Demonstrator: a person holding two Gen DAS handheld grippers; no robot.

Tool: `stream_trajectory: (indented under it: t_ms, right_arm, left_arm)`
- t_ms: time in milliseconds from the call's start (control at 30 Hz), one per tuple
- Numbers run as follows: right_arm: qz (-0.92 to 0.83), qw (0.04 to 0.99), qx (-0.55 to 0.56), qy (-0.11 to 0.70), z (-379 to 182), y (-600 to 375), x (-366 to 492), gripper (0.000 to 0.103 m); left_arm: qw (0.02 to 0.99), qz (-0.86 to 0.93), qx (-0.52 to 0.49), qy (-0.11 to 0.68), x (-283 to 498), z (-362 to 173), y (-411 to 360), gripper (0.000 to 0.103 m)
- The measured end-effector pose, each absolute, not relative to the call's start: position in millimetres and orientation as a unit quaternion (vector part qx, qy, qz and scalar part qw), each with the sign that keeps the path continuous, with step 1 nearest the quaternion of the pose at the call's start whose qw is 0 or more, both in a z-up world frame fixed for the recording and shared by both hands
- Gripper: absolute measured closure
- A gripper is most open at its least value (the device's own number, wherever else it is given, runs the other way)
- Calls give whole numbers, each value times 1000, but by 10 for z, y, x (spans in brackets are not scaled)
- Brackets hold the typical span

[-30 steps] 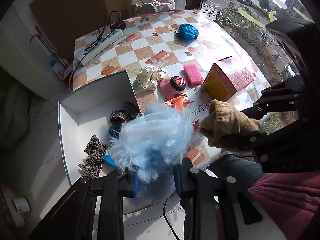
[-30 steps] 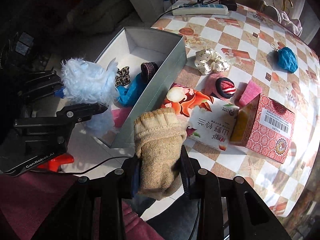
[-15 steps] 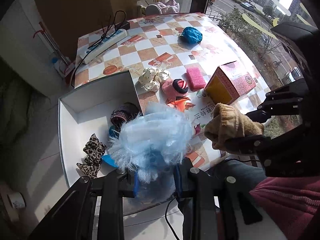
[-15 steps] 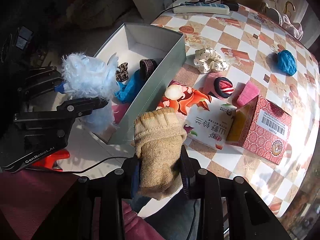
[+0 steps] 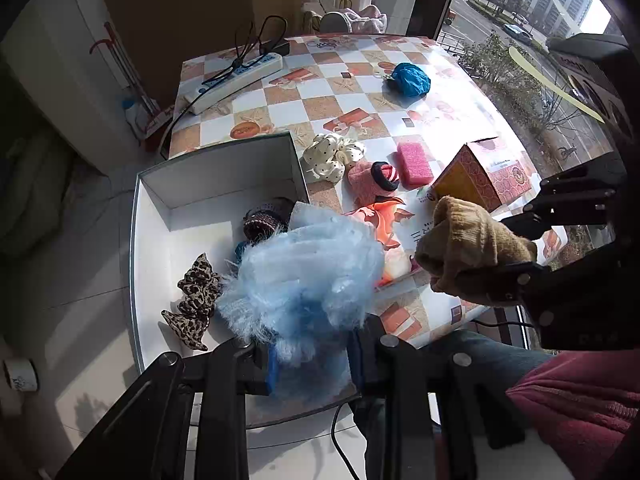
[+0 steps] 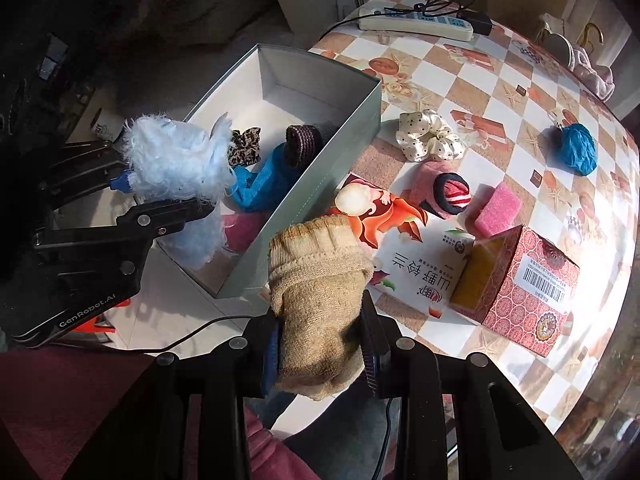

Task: Organize soft objects
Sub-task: 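Carry the fluffy blue toy and beige sock over the white box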

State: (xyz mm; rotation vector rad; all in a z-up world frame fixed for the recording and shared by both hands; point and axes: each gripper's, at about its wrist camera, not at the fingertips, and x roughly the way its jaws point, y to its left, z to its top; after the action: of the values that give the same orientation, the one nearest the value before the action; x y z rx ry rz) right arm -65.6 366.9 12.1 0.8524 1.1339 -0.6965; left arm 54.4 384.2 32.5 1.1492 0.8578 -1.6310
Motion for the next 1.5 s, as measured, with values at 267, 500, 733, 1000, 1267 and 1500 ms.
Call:
stream_trajectory:
  t_ms: [267, 500, 733, 1000, 1267, 1500]
  right_arm:
    - [-292, 713, 368, 521, 153, 3552, -426, 68]
    - [-270, 721, 347, 536, 180, 3507, -197, 68]
    - [-253, 725, 332, 548, 184, 3511, -51, 68]
    - [-247, 723, 329, 555, 171, 3471, 15, 68]
    - [-245, 723, 324, 559, 160, 3413, 109, 68]
    - [-245, 720, 328, 559, 109, 3338, 146, 68]
  left_arm:
    - [493, -645, 451, 372, 740, 270, 3868, 73]
    - [506, -630, 441, 391, 853, 204, 3887, 74]
    - [513, -625, 434, 399, 908, 177, 3890, 74]
    - [520, -615, 429, 409, 966, 132, 3884, 74]
    - [528, -606, 426, 416, 1004, 117, 3900, 74]
    - [536, -595, 425, 423, 1047, 85, 3887, 73]
